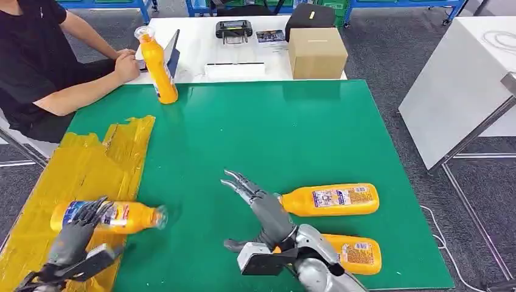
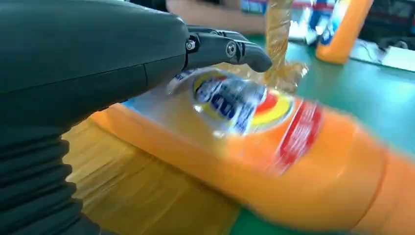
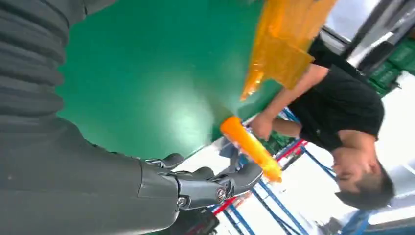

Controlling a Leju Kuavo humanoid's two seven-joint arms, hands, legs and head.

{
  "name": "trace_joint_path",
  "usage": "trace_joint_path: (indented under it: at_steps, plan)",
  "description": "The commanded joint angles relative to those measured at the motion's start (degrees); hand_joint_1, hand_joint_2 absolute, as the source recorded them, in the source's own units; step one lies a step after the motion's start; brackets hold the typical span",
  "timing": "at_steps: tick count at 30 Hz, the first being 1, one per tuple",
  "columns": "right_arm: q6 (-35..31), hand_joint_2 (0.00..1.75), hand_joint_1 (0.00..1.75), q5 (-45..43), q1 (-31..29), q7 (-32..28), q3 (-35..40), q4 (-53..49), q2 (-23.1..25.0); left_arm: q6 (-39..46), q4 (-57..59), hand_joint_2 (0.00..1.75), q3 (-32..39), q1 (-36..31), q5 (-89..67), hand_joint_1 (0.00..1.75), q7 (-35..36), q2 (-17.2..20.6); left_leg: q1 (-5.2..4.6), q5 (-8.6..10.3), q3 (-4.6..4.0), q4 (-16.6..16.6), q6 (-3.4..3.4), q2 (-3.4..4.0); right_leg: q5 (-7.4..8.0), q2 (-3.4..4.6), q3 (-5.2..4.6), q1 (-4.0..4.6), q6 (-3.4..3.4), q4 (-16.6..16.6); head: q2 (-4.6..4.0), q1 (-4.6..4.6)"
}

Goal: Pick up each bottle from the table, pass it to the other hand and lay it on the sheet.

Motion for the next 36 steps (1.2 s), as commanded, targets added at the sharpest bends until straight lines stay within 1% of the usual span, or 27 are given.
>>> trace_joint_path:
  at_steps: [1,2,3,5,6,7,8,10,12,17,18,19,20,22,23,27,29,30,32,34,35,36]
  plan:
    - [1.2,1.75,0.00,0.2,8.9,-1.3,-9.3,-10.9,-13.2,-7.7,-22.7,0.00,9.0,19.2,10.7,0.00,0.4,-2.0,0.11,-0.17,-0.04,0.1,0.02,0.48,0.03,0.45,-0.13,0.12,-0.01,0.0,0.00,-0.02]
    - [0.5,1.75,0.00,1.4,11.6,-1.8,-10.5,-13.1,-13.3,-5.8,-22.2,0.00,9.4,17.6,12.4,0.00,0.4,-3.9,0.12,-0.15,-0.09,0.1,0.04,0.33,0.00,0.28,-0.13,0.13,-0.01,-0.1,0.00,0.00]
    - [-1.2,1.75,0.00,3.3,14.5,-2.5,-11.4,-15.3,-13.1,-6.8,-21.2,0.00,10.3,15.4,15.3,0.00,0.4,-5.8,0.07,-0.06,-0.06,0.1,0.04,0.05,-0.02,-0.01,-0.21,0.07,0.00,-0.1,0.00,0.02]
    - [-2.4,1.75,0.00,5.5,18.9,-2.5,-12.3,-18.4,-13.0,-6.6,-20.4,0.00,9.5,13.0,19.4,0.00,0.4,-7.0,0.09,-0.01,-0.03,0.0,0.05,-0.32,-0.07,-0.37,-0.31,0.08,0.00,-0.2,0.00,0.00]
    - [-2.8,1.75,0.00,5.7,20.1,-2.5,-12.3,-19.5,-13.3,-7.4,-20.1,0.00,9.3,12.3,22.5,0.00,0.4,-7.3,0.03,0.01,-0.18,0.1,0.07,-0.29,-0.08,-0.35,-0.82,0.02,0.00,-0.2,0.00,-0.02]
    - [-3.2,1.75,0.00,5.7,21.1,-2.5,-12.4,-20.2,-13.7,-8.2,-20.7,0.00,9.5,12.1,25.9,0.00,0.4,-7.6,0.05,0.02,-0.27,0.1,0.07,-0.42,-0.11,-0.50,-0.91,0.03,-0.02,-0.2,0.00,0.04]
    - [-4.5,1.75,0.00,6.4,22.4,-2.1,-12.4,-21.5,-14.8,-9.8,-21.8,0.00,9.9,11.8,30.0,0.00,0.4,-8.3,0.04,0.01,-0.43,0.1,0.07,-0.66,-0.22,-0.67,-0.93,0.03,0.12,-0.1,0.00,0.02]
    - [-5.2,1.75,0.00,6.1,23.1,-1.4,-12.9,-22.3,-15.6,-10.6,-22.4,0.00,10.6,10.9,32.0,0.00,0.4,-9.0,0.04,-0.03,-0.49,0.1,0.07,-0.53,-0.19,-0.50,-0.94,0.02,0.12,-0.1,0.00,0.00]
    - [-4.8,1.75,0.00,5.5,22.7,-0.9,-13.5,-22.0,-15.7,-10.5,-21.3,0.00,10.6,9.8,31.6,0.00,0.4,-9.1,0.05,-0.03,-0.53,0.1,0.11,-0.52,-0.18,-0.49,-0.50,0.03,0.12,-0.1,0.00,0.00]
    - [-4.3,1.75,0.00,5.0,23.3,-0.1,-14.1,-21.5,-16.2,-11.9,-21.8,0.00,10.9,9.1,33.4,0.00,0.4,-9.8,0.05,0.01,-0.50,0.1,0.10,-0.42,-0.14,-0.40,-0.50,0.03,0.11,-0.1,0.00,0.00]
    - [-4.3,1.75,0.00,5.0,23.8,-0.1,-14.1,-21.7,-16.8,-12.2,-21.9,0.00,11.0,9.0,33.7,0.00,0.4,-9.9,0.18,-0.04,-0.44,0.1,0.08,-0.41,-0.11,-0.37,-0.37,0.17,0.06,-0.2,0.00,0.02]
    - [-4.0,1.75,0.00,5.1,24.3,0.6,-14.0,-22.3,-18.0,-13.7,-22.4,0.00,11.6,8.9,35.1,0.00,0.4,-10.4,0.05,0.01,-0.51,0.1,0.10,-0.42,-0.13,-0.39,-0.52,0.03,0.11,-0.1,0.00,0.00]
    - [-4.2,1.75,0.00,5.0,25.4,1.6,-14.2,-23.2,-19.7,-16.5,-22.4,0.00,13.2,8.2,37.5,0.00,0.4,-11.6,0.06,0.00,-0.49,0.1,0.10,-0.43,-0.14,-0.39,-0.50,0.03,0.11,-0.1,0.00,-0.02]
    - [-4.5,1.75,0.00,4.6,27.7,3.7,-14.7,-25.3,-23.3,-24.5,-22.9,0.00,17.4,6.4,41.4,0.00,0.4,-14.6,0.10,-0.02,-0.53,0.1,0.11,-0.48,-0.14,-0.43,-0.50,0.07,0.11,-0.1,0.00,0.02]
    - [-4.6,1.75,0.00,4.5,28.3,4.1,-15.0,-25.8,-24.2,-25.9,-23.1,0.00,18.2,6.1,41.7,0.00,0.4,-15.2,0.04,-0.02,-0.53,0.1,0.12,-0.50,-0.17,-0.45,-0.53,0.01,0.13,-0.1,0.00,-0.02]
    - [-4.6,1.75,0.00,4.5,28.3,4.1,-15.0,-25.8,-24.2,-25.9,-23.1,0.00,18.2,6.1,41.7,0.00,0.4,-15.2,0.05,-0.03,-0.52,0.1,0.11,-0.38,-0.13,-0.35,-0.50,-0.01,0.11,-0.2,0.00,0.02]
    - [-5.3,1.75,0.00,4.8,31.1,7.6,-15.8,-27.7,-26.7,-32.5,-25.1,0.00,22.1,5.4,43.3,0.00,0.4,-18.8,0.04,-0.05,-0.51,0.1,0.10,-0.26,-0.11,-0.25,-0.53,-0.01,0.12,-0.1,0.00,-0.02]
    - [-5.4,1.75,0.00,4.8,31.7,8.3,-16.1,-27.8,-27.2,-33.0,-25.6,0.00,22.4,5.3,43.3,0.00,0.4,-19.3,0.06,-0.08,-0.50,0.1,0.10,-0.25,-0.13,-0.27,-0.50,0.01,0.11,-0.1,0.00,-0.02]
    - [-6.2,1.75,0.00,4.8,34.3,11.5,-17.2,-28.9,-30.1,-33.5,-26.7,0.00,22.8,5.0,41.8,0.00,0.4,-20.7,0.07,-0.07,-0.54,0.2,0.11,-0.38,-0.15,-0.39,-0.51,0.02,0.13,-0.2,0.00,-0.02]
    - [-7.3,1.75,0.00,3.9,37.8,14.8,-19.0,-30.6,-34.2,-33.0,-26.9,0.00,22.2,5.0,40.5,0.00,0.4,-20.9,0.01,-0.07,-0.56,0.2,0.15,-0.49,-0.19,-0.50,-0.53,-0.05,0.17,-0.1,0.00,0.00]
    - [-7.9,1.75,0.00,3.4,39.5,16.0,-19.8,-31.7,-35.7,-32.3,-26.7,0.00,22.0,4.9,40.0,0.00,0.4,-20.8,0.08,-0.09,-0.56,0.2,0.13,-0.39,-0.16,-0.41,-0.51,0.02,0.15,-0.1,0.00,-0.02]
    - [-8.1,1.75,0.00,3.2,40.3,16.7,-20.3,-32.0,-36.7,-32.1,-26.3,0.00,21.8,4.7,40.1,0.00,0.4,-20.6,-0.06,-0.06,-0.60,0.2,0.15,-0.44,-0.19,-0.46,-0.58,-0.12,0.18,-0.1,0.00,-0.02]
